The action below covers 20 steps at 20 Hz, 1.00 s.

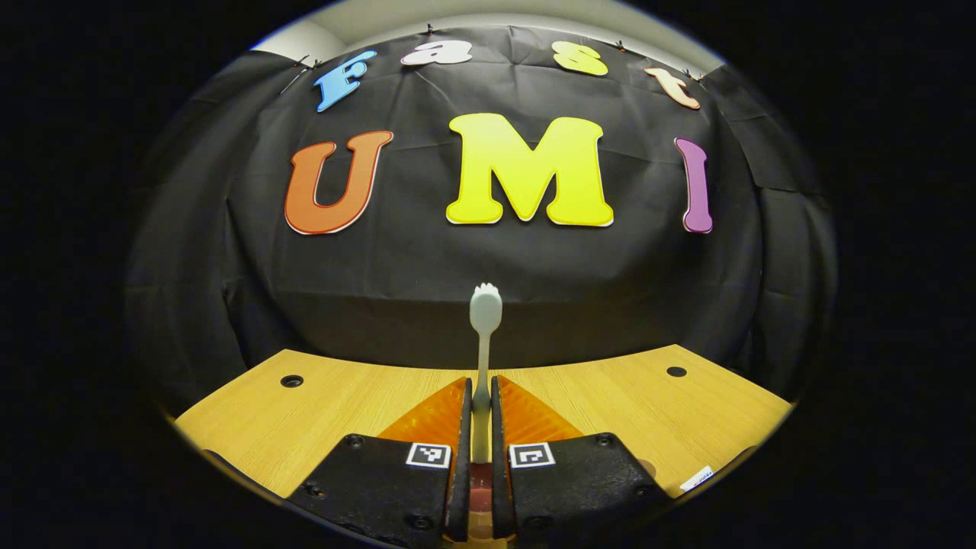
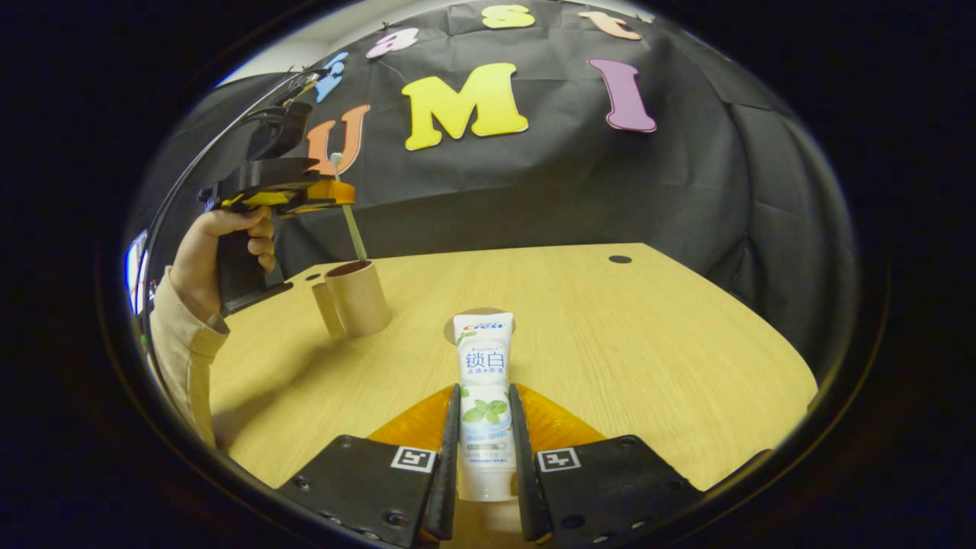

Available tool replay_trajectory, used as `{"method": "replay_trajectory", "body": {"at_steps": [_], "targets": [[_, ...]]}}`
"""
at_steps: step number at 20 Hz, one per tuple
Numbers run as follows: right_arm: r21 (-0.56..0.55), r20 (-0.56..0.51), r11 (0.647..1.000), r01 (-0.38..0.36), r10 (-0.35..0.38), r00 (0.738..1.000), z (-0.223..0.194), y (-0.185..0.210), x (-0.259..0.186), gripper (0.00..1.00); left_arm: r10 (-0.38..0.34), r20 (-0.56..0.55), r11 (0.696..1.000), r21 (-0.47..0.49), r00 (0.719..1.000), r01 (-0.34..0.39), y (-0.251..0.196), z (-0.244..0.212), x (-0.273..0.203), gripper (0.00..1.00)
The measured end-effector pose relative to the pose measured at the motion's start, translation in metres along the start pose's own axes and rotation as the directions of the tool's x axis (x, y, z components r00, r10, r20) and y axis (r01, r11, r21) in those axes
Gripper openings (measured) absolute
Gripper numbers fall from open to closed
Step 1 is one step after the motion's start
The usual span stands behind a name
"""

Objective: Put the toothbrush and toothpaste on the desktop into the cup, then pick up the cup and place it on the coaster on the desktop.

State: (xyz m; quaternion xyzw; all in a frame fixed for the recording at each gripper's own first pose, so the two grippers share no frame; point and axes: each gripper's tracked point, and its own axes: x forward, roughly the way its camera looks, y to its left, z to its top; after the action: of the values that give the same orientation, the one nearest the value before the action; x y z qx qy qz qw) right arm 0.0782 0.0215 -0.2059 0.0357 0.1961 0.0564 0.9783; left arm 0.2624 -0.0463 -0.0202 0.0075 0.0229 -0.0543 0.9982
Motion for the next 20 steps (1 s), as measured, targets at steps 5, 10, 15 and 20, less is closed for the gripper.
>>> {"method": "replay_trajectory", "body": {"at_steps": [5, 10, 15, 20], "targets": [[0.001, 0.001, 1.0, -0.003, 0.003, 1.0, -0.001, 0.002, -0.001, 0.34, -0.009, 0.021, 1.0, -0.004, 1.0, 0.009, 0.0, 0.009, -0.006, 0.07], [-0.006, 0.005, 1.0, -0.004, 0.004, 1.0, 0.001, 0.001, -0.003, 0.34, 0.008, -0.008, 1.0, 0.026, 1.0, -0.007, 0.005, 0.003, -0.008, 0.18], [-0.013, 0.014, 1.0, -0.001, 0.001, 1.0, 0.004, 0.002, -0.007, 0.34, 0.011, -0.06, 1.0, 0.028, 0.998, -0.009, 0.002, -0.009, -0.009, 0.82], [0.02, 0.035, 0.999, -0.028, 0.027, 0.999, 0.027, 0.006, -0.01, 0.33, 0.027, -0.005, 1.0, 0.011, 1.0, -0.027, 0.019, 0.0, -0.024, 0.99]]}}
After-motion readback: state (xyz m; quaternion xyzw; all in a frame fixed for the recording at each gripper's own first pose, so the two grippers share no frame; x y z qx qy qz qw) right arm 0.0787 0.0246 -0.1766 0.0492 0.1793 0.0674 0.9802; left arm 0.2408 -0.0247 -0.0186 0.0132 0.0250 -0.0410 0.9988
